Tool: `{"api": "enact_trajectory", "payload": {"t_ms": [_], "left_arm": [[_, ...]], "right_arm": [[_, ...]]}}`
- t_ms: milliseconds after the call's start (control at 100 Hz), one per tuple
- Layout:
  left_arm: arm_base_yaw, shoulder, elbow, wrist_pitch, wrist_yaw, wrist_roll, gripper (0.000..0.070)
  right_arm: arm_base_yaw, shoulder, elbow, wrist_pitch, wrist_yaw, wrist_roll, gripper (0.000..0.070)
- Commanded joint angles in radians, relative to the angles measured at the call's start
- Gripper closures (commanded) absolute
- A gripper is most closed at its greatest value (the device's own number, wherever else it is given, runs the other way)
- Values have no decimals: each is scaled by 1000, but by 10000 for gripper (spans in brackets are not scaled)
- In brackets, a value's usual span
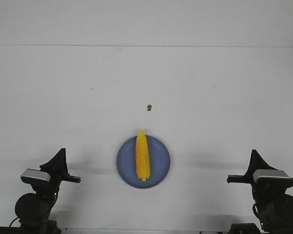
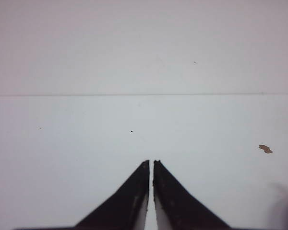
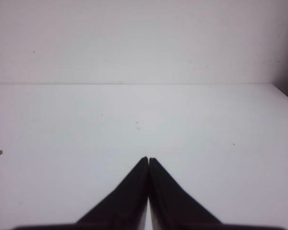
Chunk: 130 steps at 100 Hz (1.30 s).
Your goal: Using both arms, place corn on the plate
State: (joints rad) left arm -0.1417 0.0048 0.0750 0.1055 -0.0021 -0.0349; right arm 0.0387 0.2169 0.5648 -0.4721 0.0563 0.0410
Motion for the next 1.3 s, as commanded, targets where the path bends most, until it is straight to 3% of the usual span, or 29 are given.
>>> {"api": "enact_trajectory", "payload": {"t_ms": [0,120,1200,1290], "left_arm": [[1,-2,-19,59,-3,15,688],[1,-2,-62,127,-3,3,688],[5,-2,-61,122,-2,-3,687],[5,-2,-61,122,-2,-3,688]], "right_arm": [[1,0,4,15,0,-5,700],[1,0,4,15,0,-5,700],[1,-12,3,13,0,-5,700],[-1,-42,-21,50,5,-43,700]]}}
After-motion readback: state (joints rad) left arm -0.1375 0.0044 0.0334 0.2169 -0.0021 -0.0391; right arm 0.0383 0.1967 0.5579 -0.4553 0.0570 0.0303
